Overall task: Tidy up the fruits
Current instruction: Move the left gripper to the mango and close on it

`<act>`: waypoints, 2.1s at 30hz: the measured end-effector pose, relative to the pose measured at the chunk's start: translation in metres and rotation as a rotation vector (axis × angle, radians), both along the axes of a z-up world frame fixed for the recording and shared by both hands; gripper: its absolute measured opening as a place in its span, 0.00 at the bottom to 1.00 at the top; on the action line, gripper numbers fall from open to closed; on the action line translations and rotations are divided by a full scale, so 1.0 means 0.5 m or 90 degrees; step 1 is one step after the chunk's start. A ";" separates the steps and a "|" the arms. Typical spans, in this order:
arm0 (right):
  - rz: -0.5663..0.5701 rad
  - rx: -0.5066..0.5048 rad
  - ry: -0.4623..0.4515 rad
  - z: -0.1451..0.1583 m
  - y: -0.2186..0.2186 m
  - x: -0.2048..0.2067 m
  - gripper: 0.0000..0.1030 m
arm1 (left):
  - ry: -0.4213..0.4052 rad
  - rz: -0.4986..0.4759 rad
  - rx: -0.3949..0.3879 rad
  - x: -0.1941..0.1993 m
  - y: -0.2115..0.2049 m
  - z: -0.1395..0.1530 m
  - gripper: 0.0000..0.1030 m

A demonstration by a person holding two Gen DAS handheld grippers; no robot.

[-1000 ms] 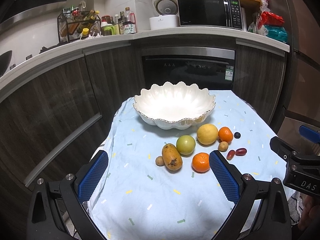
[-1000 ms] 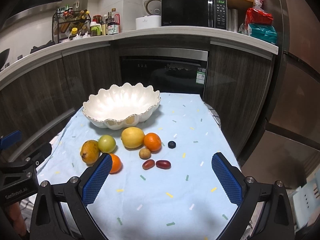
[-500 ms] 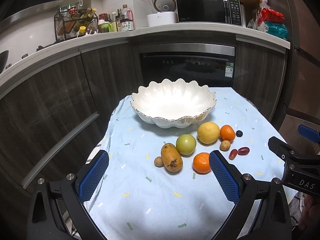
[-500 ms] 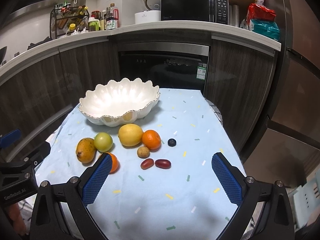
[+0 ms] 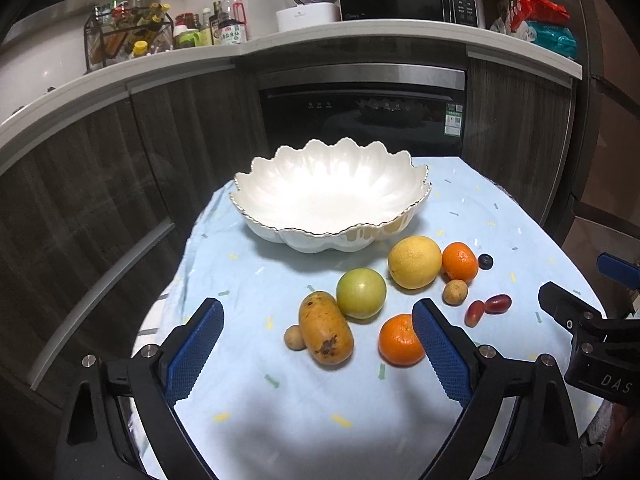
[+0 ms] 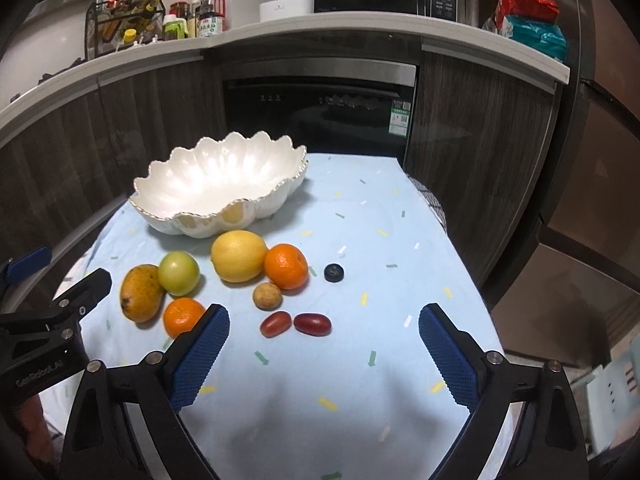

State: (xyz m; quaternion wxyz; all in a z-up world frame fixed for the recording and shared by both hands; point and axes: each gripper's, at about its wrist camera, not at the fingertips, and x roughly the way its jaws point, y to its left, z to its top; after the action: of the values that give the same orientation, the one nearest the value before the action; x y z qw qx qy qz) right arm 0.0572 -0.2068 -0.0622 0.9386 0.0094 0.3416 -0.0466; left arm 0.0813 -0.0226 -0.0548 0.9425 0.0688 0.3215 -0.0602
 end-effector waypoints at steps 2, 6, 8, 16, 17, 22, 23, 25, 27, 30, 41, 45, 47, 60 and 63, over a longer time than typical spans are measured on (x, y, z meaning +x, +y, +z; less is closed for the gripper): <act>-0.003 0.003 0.011 -0.011 -0.005 0.012 0.89 | 0.008 -0.003 0.000 0.014 -0.006 -0.011 0.93; 0.002 0.010 0.030 -0.032 -0.006 0.030 0.83 | 0.022 -0.010 0.001 0.036 -0.014 -0.029 0.88; 0.005 0.012 0.038 -0.040 -0.006 0.036 0.81 | 0.030 -0.012 0.001 0.048 -0.015 -0.038 0.86; 0.011 0.015 0.058 -0.066 -0.002 0.063 0.76 | 0.062 -0.014 -0.007 0.085 -0.014 -0.071 0.74; 0.010 0.014 0.059 -0.069 -0.002 0.067 0.76 | 0.070 -0.015 -0.009 0.091 -0.014 -0.076 0.73; 0.003 0.015 0.070 -0.083 -0.003 0.082 0.76 | 0.091 -0.017 -0.015 0.104 -0.013 -0.094 0.66; 0.002 0.016 0.070 -0.085 -0.004 0.083 0.75 | 0.096 -0.015 -0.015 0.105 -0.014 -0.097 0.66; 0.001 0.017 0.075 -0.090 -0.004 0.087 0.75 | 0.105 -0.012 -0.014 0.109 -0.013 -0.103 0.63; 0.001 0.019 0.080 -0.095 -0.005 0.090 0.74 | 0.112 -0.012 -0.014 0.112 -0.013 -0.108 0.60; 0.002 0.020 0.086 -0.100 -0.004 0.092 0.74 | 0.127 -0.010 -0.016 0.117 -0.011 -0.119 0.54; -0.010 0.028 0.103 -0.121 -0.015 0.103 0.66 | 0.135 -0.003 -0.001 0.120 -0.010 -0.132 0.42; -0.011 0.035 0.115 -0.133 -0.018 0.115 0.55 | 0.132 -0.004 0.003 0.123 -0.011 -0.133 0.42; -0.010 0.036 0.121 -0.139 -0.019 0.121 0.53 | 0.130 -0.005 0.010 0.125 -0.013 -0.135 0.42; 0.008 0.047 0.116 -0.145 -0.009 0.142 0.40 | 0.128 -0.001 0.004 0.141 -0.012 -0.138 0.41; 0.023 0.069 0.114 -0.145 -0.010 0.141 0.30 | 0.127 -0.001 0.000 0.140 -0.010 -0.137 0.40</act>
State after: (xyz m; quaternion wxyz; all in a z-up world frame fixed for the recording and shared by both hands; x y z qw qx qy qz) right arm 0.1278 -0.2117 -0.1348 0.9030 0.0498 0.4266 -0.0121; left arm 0.1515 -0.0277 -0.1234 0.9057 0.0631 0.4137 -0.0676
